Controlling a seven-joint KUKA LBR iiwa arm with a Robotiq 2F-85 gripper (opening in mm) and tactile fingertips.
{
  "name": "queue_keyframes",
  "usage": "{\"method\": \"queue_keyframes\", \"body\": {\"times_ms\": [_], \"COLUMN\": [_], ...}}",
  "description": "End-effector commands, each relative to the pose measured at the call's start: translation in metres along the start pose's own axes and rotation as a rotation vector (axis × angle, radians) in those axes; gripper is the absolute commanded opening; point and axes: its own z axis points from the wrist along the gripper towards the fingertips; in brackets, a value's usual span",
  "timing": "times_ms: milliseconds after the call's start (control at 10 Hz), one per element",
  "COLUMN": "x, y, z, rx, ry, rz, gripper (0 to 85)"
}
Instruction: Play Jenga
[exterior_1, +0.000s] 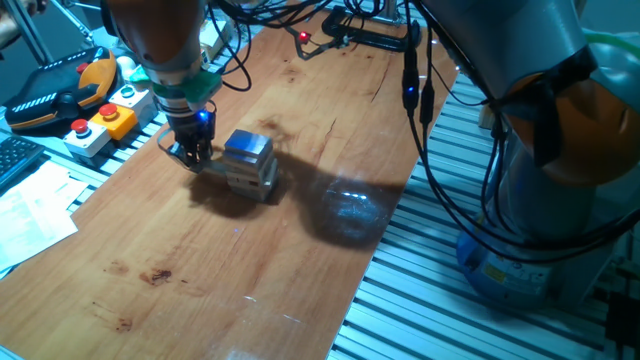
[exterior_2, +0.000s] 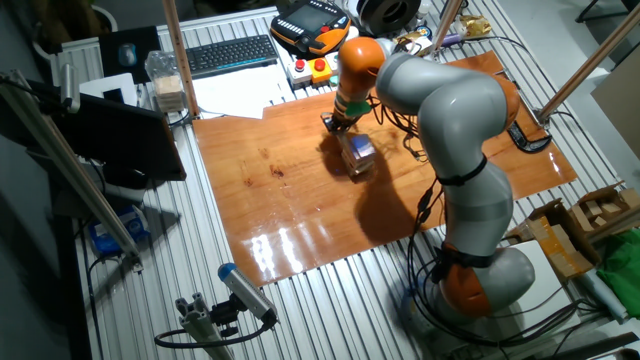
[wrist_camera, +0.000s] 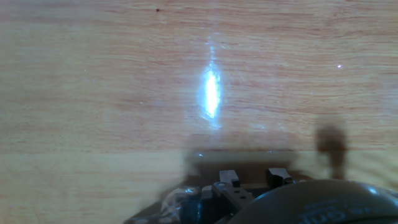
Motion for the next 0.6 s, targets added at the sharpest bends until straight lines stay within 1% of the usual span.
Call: {"method": "queue_keyframes", "body": {"times_ms": [0,200,500], "x": [-0.0001,-0.0007,-0.0028], "y": [0.0013,0.0059,0.0056], "z": [0.0016,0.0041,0.0091], "rx": [-0.001,0.01,0.013], "ry": [0.001,0.001,0.001], "rz": [0.004,0.009,0.014], "gripper": [1.0,1.0,1.0]}}
